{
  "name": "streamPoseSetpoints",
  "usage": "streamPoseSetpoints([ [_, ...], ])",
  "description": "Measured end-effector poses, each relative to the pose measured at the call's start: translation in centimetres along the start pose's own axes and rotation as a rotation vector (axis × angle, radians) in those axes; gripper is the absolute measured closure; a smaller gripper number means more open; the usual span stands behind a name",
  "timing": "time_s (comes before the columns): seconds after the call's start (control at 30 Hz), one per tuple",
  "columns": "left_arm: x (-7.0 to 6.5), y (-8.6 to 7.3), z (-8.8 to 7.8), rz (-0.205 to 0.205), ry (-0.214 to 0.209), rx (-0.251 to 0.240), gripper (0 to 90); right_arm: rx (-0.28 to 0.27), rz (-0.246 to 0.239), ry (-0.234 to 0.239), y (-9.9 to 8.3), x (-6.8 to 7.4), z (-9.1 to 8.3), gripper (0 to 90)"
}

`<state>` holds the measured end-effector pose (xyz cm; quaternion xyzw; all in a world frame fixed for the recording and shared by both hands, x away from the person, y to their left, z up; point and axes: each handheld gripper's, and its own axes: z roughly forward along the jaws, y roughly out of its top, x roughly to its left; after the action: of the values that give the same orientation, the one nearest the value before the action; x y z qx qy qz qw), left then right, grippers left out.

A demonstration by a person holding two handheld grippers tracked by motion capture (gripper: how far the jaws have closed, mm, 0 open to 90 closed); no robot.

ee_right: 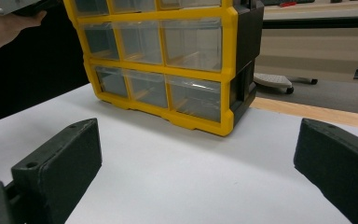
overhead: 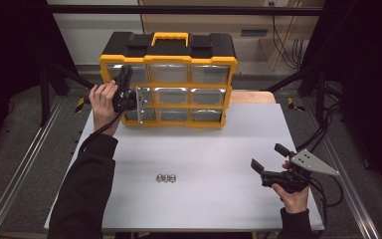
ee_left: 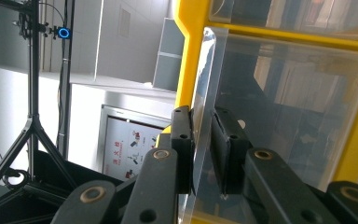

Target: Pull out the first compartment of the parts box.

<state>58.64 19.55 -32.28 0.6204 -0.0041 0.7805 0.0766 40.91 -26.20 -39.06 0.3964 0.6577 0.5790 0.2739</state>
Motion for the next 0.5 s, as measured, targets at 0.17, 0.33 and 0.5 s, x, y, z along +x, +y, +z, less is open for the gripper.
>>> streamPoseSetpoints([
  [0.17,0.04,0.14,-0.19,0.015,-0.001,0.01,79.8,-0.004,0.001,0.006,0.02,-0.03,-0.08,1.2],
  [0.33,-0.02,0.24,-0.45,0.018,0.012,0.002,80.3,-0.007,0.0,0.009,0.04,-0.01,-0.13,1.3],
  [0.5,0.06,0.12,-0.7,0.027,0.007,0.003,80.5,-0.005,0.0,0.01,0.02,0.04,-0.06,1.3],
])
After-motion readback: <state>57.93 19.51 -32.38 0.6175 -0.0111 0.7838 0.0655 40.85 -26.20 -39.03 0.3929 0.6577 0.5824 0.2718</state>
